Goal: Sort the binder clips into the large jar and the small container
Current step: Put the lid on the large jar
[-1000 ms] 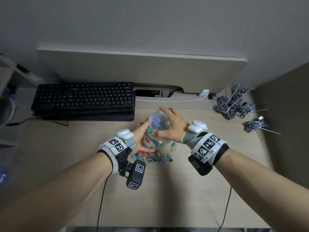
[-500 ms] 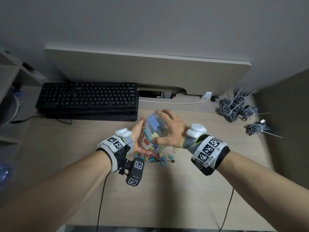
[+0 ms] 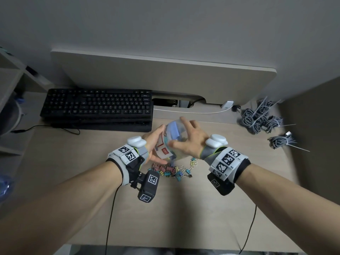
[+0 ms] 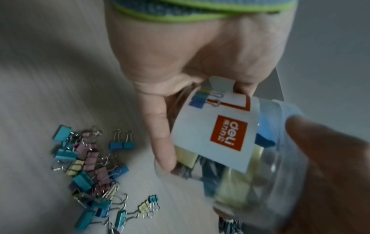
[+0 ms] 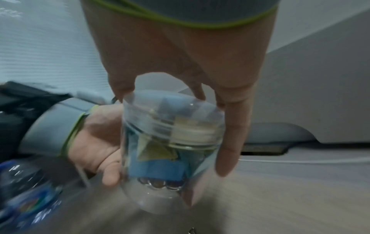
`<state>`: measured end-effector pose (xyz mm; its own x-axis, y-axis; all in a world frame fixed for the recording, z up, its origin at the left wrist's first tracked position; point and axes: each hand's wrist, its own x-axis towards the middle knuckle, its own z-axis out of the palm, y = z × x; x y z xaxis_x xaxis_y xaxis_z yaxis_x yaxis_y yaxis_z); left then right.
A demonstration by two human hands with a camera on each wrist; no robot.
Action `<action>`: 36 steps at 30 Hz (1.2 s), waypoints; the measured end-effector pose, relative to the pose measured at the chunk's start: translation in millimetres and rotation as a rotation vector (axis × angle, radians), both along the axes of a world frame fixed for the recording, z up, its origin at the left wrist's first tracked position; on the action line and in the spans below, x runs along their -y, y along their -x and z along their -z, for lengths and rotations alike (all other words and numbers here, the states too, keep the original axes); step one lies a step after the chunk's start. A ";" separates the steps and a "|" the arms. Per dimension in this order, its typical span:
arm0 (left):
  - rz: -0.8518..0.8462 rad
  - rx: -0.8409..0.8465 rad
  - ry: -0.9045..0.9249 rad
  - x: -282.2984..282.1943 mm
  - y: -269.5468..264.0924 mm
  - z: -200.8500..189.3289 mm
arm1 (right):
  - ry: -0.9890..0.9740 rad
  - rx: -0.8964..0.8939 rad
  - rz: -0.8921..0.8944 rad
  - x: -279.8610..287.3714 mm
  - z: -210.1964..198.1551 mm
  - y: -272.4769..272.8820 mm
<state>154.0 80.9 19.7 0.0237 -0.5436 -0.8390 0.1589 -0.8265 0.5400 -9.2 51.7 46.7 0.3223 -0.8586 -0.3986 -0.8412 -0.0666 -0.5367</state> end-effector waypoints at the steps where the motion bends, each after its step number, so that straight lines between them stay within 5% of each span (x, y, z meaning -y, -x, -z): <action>1: -0.048 -0.003 0.024 -0.7 3.5 0.0 | -0.048 0.001 0.111 2.4 0.6 -1.7; 5: -0.150 -0.028 0.073 1.1 11.0 2.2 | -0.192 0.081 0.370 8.0 -1.1 -4.3; 11: -0.116 -0.277 -0.082 10.2 3.7 2.5 | -0.135 0.035 0.190 5.5 -8.1 6.8; 17: -0.104 -0.272 -0.118 16.0 6.9 3.0 | 0.009 0.042 0.090 -3.3 -7.9 10.9; 28: -0.173 -0.098 0.023 28.2 43.8 14.1 | -0.285 0.274 0.528 28.2 5.5 35.2; 33: 0.069 -0.033 0.027 34.0 69.9 19.3 | -0.358 0.239 0.612 34.6 21.4 70.5; 36: 0.368 0.126 0.091 34.3 95.0 21.0 | -0.214 0.013 0.490 39.1 34.4 109.4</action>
<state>59.0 46.6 -1.3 -0.0871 -0.6072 -0.7898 -0.2105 -0.7637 0.6103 -118.6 12.6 12.3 -0.0904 -0.8095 -0.5801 -0.7394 0.4448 -0.5054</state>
